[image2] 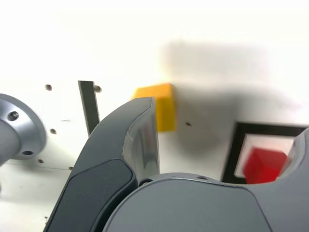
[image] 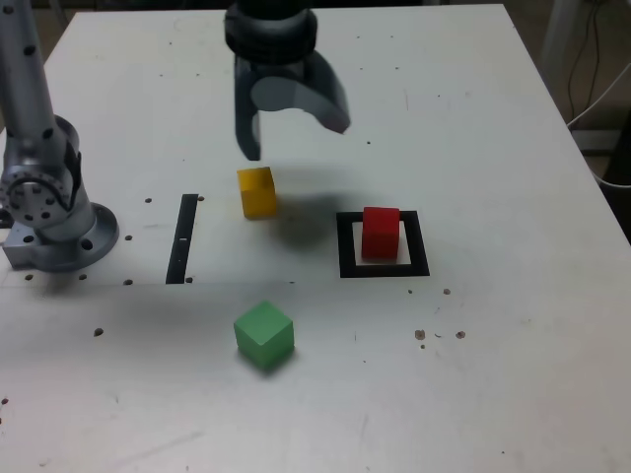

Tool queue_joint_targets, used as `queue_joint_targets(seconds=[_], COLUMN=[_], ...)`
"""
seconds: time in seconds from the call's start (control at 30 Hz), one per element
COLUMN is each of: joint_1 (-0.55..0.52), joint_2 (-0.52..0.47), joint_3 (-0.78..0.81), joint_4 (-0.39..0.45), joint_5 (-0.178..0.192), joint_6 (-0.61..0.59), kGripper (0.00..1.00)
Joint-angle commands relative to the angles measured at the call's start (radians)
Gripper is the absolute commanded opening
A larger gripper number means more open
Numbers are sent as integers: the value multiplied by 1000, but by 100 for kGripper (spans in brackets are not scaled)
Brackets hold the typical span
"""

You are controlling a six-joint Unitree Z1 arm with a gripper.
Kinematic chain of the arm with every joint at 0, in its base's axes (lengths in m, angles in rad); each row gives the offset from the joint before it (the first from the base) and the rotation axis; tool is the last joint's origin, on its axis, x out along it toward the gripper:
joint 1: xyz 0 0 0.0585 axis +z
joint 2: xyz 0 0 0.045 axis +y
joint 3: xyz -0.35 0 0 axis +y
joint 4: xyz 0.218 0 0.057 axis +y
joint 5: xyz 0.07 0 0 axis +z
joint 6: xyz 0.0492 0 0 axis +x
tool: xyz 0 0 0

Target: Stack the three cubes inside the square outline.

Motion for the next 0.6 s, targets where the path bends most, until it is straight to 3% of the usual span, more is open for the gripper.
queue_joint_targets(seconds=[0.0, 0.17, 0.57], joint_1=[28, 72, 74], joint_2=[14, 34, 114], joint_3=[28, 81, 113], joint_4=[-14, -53, -61], joint_5=[-14, -50, -70], joint_6=[15, 46, 48], kGripper=[99, 99, 95])
